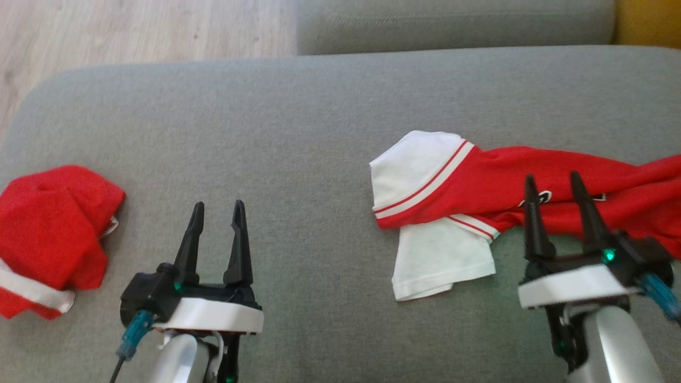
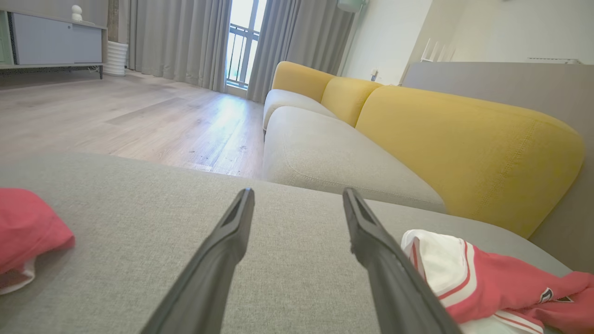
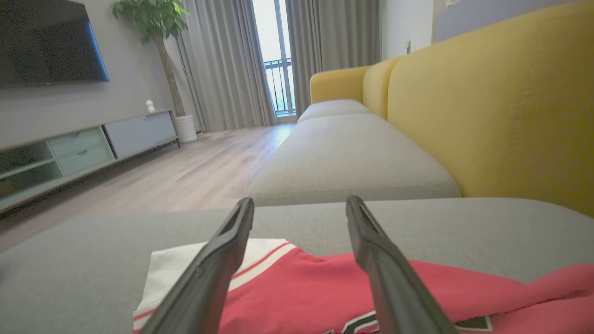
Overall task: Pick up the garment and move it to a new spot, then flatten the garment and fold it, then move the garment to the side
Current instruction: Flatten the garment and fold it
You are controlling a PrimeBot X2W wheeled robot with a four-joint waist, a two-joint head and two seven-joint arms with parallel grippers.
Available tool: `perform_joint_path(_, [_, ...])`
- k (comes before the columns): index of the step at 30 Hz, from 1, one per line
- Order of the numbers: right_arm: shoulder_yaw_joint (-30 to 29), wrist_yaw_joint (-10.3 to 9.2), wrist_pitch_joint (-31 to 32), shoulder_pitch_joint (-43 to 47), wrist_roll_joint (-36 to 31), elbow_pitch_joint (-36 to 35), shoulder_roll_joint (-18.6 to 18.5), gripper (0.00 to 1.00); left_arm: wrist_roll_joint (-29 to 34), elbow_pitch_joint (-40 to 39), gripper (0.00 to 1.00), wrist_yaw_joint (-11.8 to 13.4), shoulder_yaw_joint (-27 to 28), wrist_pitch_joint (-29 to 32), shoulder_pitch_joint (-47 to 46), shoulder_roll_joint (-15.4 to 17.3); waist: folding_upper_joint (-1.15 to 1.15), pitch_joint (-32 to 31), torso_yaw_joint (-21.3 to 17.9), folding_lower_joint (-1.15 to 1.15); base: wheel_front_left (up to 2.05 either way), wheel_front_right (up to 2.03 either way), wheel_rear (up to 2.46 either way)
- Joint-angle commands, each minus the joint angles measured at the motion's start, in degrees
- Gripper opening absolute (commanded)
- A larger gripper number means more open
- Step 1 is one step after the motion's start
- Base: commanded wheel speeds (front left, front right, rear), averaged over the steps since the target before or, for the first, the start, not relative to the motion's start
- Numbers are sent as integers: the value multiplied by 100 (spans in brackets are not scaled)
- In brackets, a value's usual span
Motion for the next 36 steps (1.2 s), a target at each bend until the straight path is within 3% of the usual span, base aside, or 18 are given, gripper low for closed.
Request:
perform_joint_path(1, [176, 43, 73, -341, -103, -133, -18, 100, 42, -184, 100, -12, 150, -55, -184, -2, 0, 95, 85, 1, 0, 0, 0])
perform_joint_path(6, [513, 43, 660, -919, -432, 285, -18, 100, 32, -116, 100, -61, 27, -55, -358, -37, 0, 403, 413, 1, 0, 0, 0])
perform_joint_path(11, [751, 43, 1186, -1618, -738, 1129, -18, 100, -24, -42, 100, -97, -59, -55, -517, -70, 0, 660, 794, 1, 0, 0, 0])
perform_joint_path(18, [379, 43, 1733, -2344, -1137, 2327, -18, 100, -81, 25, 100, -105, -105, -55, -599, -92, 0, 795, 1158, 1, 0, 0, 0])
perform_joint_path(24, [257, 43, 2035, -2485, -1090, 2986, -18, 100, -108, 30, 100, -89, -49, -55, -573, -98, 0, 775, 1210, 1, 0, 0, 0])
perform_joint_path(25, [367, 43, 2042, -2505, -995, 3116, -18, 43, -112, 28, 100, -80, -42, -55, -578, -99, 0, 771, 1201, 1, 0, 0, 0])
perform_joint_path(26, [430, 43, 1983, -2529, -968, 3142, -18, 0, -121, 19, 100, -73, -50, -55, -587, -100, 0, 773, 1196, 1, 0, 0, 0])
perform_joint_path(36, [905, 43, 994, -3078, -600, 2823, -18, 0, -202, -30, 100, -18, -144, -55, -633, -101, 0, 770, 1167, 1, 0, 0, 0])
